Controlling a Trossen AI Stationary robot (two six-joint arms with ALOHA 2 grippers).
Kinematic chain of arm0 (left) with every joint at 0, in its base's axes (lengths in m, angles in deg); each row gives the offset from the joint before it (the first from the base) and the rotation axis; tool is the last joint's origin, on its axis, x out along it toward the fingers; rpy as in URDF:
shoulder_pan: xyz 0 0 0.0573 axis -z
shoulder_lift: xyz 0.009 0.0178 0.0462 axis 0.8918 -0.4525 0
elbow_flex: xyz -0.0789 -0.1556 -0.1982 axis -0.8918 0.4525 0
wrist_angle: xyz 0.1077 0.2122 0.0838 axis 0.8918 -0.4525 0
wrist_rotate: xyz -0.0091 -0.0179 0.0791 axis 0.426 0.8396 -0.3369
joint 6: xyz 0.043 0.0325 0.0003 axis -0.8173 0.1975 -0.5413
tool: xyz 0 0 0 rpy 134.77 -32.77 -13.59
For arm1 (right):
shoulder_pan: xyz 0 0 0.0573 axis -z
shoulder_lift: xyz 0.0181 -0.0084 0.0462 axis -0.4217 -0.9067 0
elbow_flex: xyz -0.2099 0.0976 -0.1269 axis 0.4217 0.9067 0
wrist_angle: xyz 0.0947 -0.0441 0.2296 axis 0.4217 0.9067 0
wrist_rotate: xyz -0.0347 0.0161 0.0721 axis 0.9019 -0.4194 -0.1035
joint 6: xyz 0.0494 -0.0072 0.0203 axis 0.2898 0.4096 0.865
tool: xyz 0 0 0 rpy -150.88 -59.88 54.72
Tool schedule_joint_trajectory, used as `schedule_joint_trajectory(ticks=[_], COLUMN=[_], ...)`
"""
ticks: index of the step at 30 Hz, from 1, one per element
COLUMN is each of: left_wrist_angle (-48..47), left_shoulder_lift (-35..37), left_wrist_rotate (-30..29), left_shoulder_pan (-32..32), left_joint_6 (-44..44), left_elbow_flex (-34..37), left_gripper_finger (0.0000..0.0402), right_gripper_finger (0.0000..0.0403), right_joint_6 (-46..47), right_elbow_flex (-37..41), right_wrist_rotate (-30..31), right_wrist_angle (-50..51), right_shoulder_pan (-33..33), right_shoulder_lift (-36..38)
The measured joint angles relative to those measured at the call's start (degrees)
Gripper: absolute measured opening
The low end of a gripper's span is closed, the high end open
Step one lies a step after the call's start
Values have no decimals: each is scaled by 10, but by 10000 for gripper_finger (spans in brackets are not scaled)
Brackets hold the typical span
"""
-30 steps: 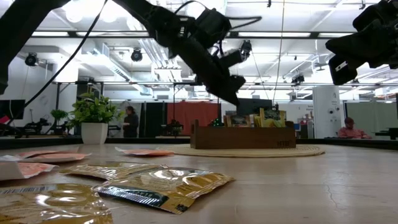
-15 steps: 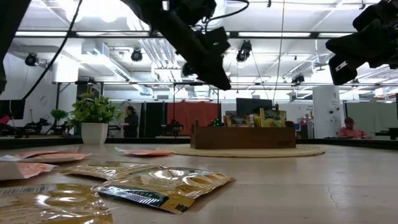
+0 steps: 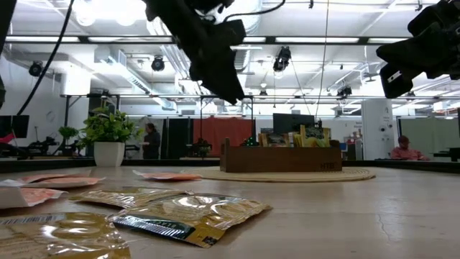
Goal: Pick & Place Tea
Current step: Put the middle orange tea bag into the middle section of the wooden organizer
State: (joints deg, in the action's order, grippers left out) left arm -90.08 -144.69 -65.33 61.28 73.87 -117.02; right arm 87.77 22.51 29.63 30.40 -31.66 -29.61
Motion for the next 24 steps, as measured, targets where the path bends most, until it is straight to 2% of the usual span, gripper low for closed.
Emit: schedule_joint_trajectory(ticks=[6,14,19,24], left_wrist_angle=[5,14,14,13], left_shoulder_lift=[50,145,158,146], left_wrist_rotate=[31,55,64,63], left_shoulder_pan=[50,157,211,243], left_joint_6=[-57,-68,-69,-52], left_elbow_flex=[71,173,203,199], left_gripper_finger=[271,271,271,271], right_gripper_finger=[8,8,8,8], right_joint_6=[0,0,0,0], right_elbow_flex=[0,0,0,0], right_wrist_rotate=[0,0,0,0], right_wrist_angle=[0,0,0,0], right_shoulder_pan=[0,0,0,0], right_shoulder_lift=[0,0,0,0])
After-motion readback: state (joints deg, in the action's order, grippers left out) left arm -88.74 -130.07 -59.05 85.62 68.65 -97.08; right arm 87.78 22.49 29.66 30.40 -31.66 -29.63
